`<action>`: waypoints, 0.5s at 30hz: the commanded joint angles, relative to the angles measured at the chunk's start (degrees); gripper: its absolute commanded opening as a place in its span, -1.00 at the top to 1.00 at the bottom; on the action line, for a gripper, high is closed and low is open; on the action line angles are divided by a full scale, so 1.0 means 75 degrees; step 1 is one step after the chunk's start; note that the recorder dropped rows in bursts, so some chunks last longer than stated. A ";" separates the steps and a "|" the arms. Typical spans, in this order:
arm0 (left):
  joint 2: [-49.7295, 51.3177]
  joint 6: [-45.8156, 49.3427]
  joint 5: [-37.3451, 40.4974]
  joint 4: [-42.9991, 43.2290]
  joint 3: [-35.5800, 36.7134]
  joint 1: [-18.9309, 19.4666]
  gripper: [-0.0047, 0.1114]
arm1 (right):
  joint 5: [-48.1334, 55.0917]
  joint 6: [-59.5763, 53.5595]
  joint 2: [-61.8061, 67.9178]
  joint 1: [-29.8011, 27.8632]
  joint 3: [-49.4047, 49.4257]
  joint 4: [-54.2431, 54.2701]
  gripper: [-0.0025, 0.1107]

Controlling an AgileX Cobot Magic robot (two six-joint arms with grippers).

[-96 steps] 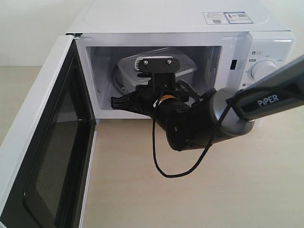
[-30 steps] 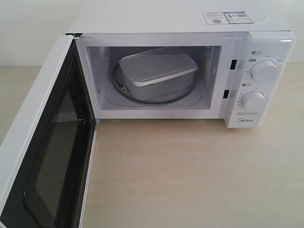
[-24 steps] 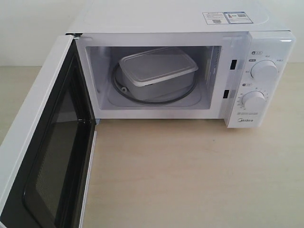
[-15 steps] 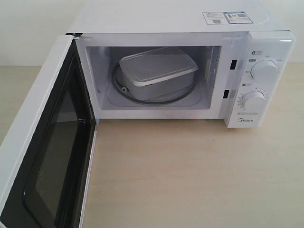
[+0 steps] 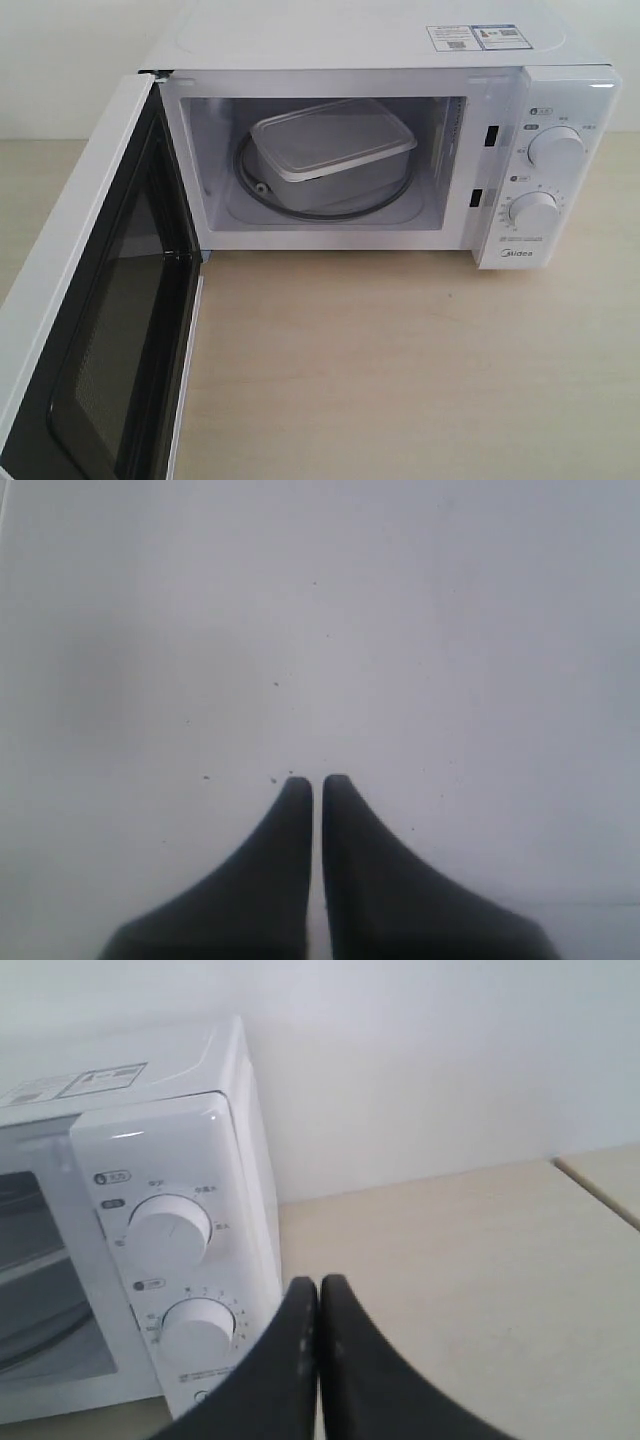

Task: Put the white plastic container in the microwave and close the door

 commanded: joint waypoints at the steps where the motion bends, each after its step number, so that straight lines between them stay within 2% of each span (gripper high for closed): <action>1: 0.0624 0.0035 0.1585 0.0000 -0.1191 0.0022 0.84 | -0.0282 -0.0033 -0.0062 -0.0024 0.0024 -0.0106 0.96; 6: 0.1850 0.0035 0.3547 0.0000 -0.2401 0.0022 0.84 | -0.1809 0.0058 -0.0062 -0.0024 0.0024 -0.0138 0.96; 8: 0.2234 0.0035 0.3986 0.0000 -0.2645 0.0022 0.84 | -0.2314 0.0413 -0.0062 -0.0024 0.0024 -0.0138 0.96; 15: 0.2708 0.0035 0.3705 0.0000 -0.2697 0.0022 0.84 | -0.2891 0.0886 -0.0062 -0.0024 0.0024 -0.0138 0.96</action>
